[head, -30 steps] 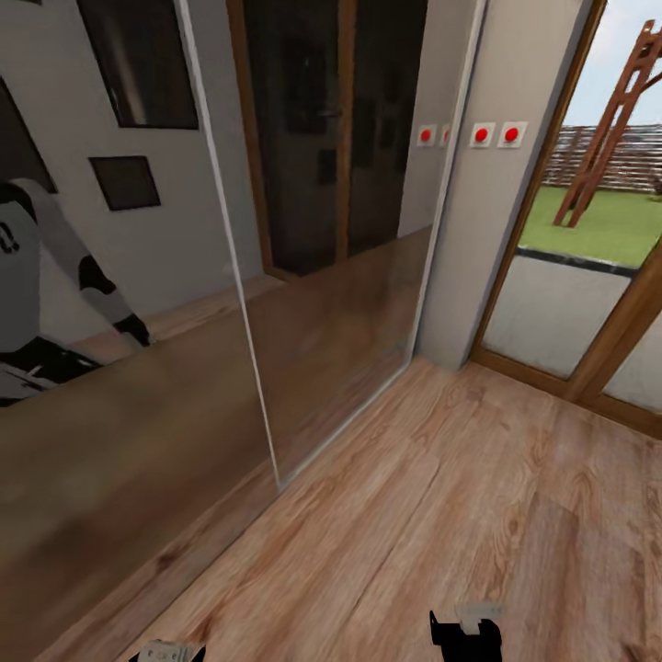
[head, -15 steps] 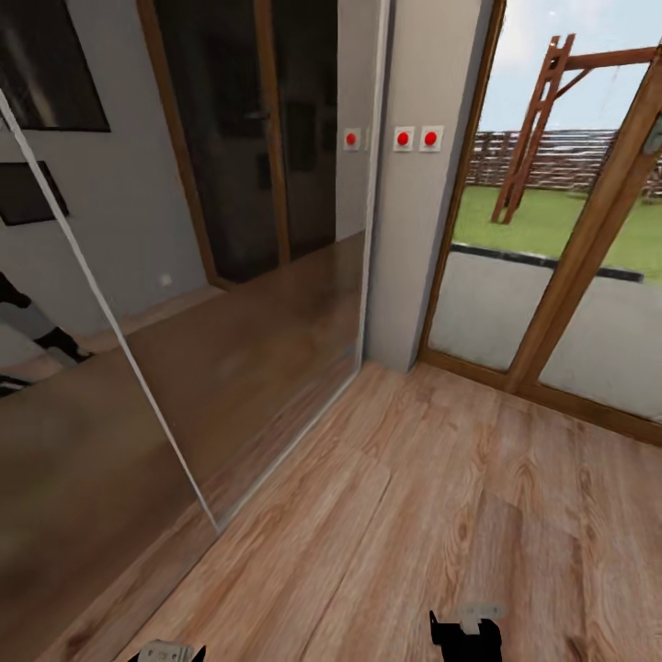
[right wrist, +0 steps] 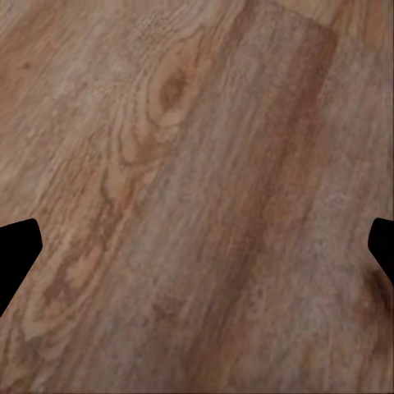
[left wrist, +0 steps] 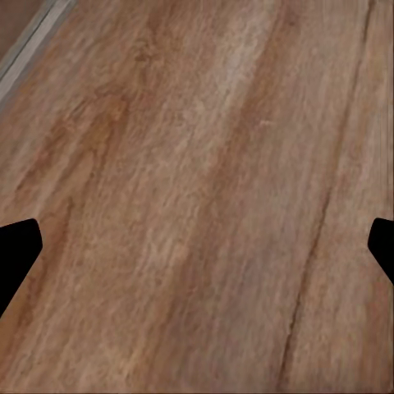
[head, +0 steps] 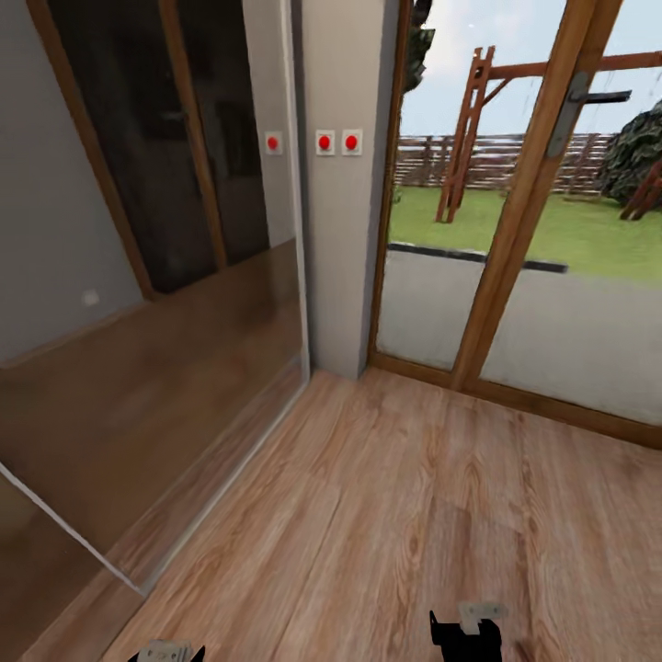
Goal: Pick up the two gym shoes and the two sandals from the corridor floor and place them onto the hallstand (shoe rack) in the corridor, making sure they are on the rack and not on the floor. Arrange them so the two gym shoes are next to each other and the two sandals are next to each other.
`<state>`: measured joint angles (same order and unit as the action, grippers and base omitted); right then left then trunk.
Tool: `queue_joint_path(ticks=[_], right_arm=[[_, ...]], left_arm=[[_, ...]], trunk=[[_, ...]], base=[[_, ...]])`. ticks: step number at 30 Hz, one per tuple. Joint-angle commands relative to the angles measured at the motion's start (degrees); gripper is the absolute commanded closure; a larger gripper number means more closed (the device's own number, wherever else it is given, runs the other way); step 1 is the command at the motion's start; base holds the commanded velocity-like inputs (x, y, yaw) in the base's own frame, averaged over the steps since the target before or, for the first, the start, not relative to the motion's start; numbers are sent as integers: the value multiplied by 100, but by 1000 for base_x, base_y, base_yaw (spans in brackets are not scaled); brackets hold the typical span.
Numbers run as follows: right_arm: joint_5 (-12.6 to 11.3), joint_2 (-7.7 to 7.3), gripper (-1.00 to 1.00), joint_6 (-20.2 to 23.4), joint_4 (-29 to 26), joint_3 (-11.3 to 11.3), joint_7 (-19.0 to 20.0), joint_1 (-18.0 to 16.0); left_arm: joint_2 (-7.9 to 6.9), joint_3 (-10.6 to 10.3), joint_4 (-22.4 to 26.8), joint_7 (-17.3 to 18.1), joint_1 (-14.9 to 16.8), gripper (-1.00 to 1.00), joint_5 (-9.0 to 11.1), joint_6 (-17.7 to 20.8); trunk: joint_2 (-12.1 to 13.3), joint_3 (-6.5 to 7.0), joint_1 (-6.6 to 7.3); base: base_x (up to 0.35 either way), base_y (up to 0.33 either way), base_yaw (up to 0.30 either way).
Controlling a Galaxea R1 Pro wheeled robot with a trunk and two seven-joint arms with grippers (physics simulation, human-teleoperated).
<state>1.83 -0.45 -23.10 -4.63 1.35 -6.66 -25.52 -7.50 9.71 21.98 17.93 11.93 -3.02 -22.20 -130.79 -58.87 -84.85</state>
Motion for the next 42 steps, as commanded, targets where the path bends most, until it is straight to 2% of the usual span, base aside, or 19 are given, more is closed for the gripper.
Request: queue_joint_path(ticks=[1, 24, 42], right_arm=[[19, 1, -100, -11, 6, 14, -28, -2], [11, 1, -100, -11, 6, 14, -36, -1], [11, 1, -100, -10, 15, 14, -37, -1]], left_arm=[[3, 48, -1, 44, 2, -100, -30, -14], [-5, 70, -7, 40, -9, -100, -28, -17], [-15, 133, -9, 25, 2, -100, 51, -21]], trunk=[[-2, -1, -1], [-2, 72, -1], [-2, 83, -1]], base=[[238, -205, -296], [247, -171, -296], [27, -8, -296]])
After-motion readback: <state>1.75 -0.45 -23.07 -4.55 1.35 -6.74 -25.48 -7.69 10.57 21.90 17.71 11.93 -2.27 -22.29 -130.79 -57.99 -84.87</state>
